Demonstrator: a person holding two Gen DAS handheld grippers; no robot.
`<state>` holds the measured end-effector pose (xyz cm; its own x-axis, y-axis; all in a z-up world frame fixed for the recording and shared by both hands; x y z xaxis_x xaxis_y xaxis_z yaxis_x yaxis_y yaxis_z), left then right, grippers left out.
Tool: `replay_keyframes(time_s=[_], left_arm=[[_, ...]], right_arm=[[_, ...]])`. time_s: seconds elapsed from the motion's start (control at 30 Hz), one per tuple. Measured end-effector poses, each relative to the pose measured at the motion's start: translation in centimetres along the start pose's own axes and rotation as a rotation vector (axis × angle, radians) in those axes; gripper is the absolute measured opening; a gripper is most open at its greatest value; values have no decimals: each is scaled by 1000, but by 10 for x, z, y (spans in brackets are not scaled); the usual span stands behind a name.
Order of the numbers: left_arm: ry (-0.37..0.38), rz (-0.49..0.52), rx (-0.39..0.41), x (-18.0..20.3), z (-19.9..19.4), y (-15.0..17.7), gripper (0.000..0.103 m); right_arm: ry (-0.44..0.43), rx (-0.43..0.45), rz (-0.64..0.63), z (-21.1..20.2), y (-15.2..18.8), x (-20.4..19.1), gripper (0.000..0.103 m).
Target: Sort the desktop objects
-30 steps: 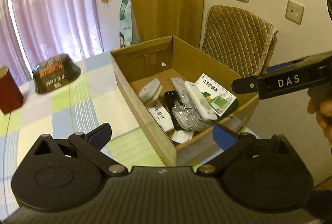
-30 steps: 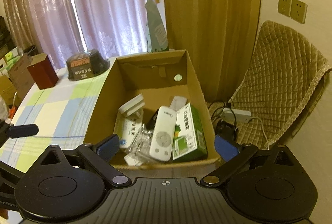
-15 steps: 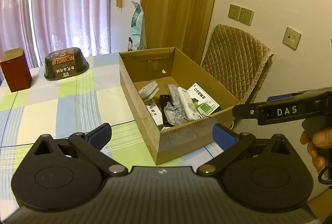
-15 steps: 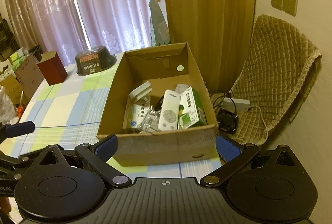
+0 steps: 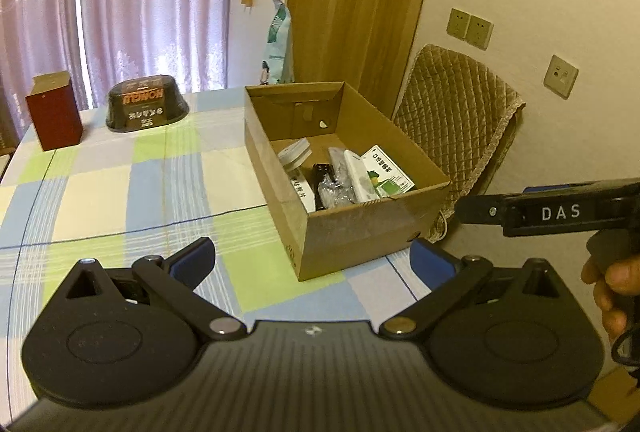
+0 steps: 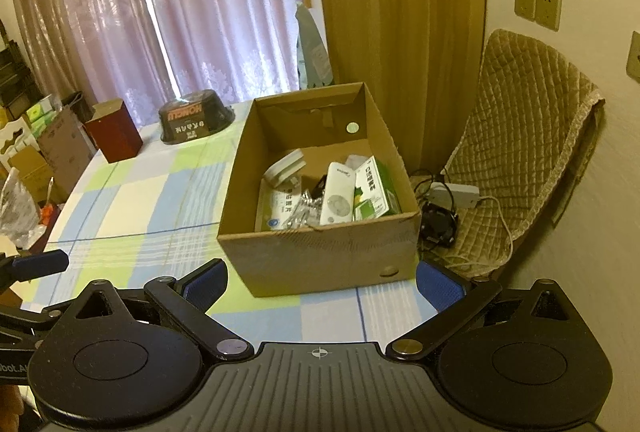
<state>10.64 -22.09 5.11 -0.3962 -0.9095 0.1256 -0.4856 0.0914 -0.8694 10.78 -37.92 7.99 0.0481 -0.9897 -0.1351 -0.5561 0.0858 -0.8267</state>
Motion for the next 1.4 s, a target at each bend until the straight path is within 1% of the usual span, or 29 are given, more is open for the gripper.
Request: replay_keyframes(time_s=[0.17, 0.27, 0.4, 0.57, 0.7, 0.8, 0.9, 1.2, 1.4], left_arm=[[-23, -15, 10, -5, -16, 4, 102], [-56, -9, 17, -10, -25, 6, 102], [-91, 15, 0, -13, -30, 14, 102], [-93, 5, -27, -12, -35, 26, 102], [-92, 9, -41, -8, -37, 33, 102], [-89, 12, -41, -4, -39, 34, 102], [-81, 5, -43, -1, -40, 35, 102], [-116, 9, -61, 0, -38, 40, 102], [-125, 1, -67, -2, -36, 42, 102]], right_arm=[[16, 7, -2, -11, 5, -9, 103], [30, 21, 33, -20, 8, -9, 103], [40, 27, 69, -32, 17, -8, 103], [41, 13, 87, -46, 29, -6, 103], [35, 3, 78, -57, 41, -10, 103], [40, 3, 55, -60, 47, -13, 103], [36, -3, 63, -60, 51, -14, 103], [33, -4, 61, -60, 51, -13, 103], [29, -5, 64, -59, 50, -13, 103]])
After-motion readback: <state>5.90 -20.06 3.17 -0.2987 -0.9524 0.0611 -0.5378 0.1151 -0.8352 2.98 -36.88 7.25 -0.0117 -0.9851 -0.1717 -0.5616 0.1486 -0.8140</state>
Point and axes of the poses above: each gripper's, at about its wrist camera, not at the fingertips, and z roughly the way its jaws point, x to its right, y to its underside, the point moved 8 cm from there along z, roughly the way its jaws point, and after that the axes turned 10 degrees about x, right-handed, at the moved point
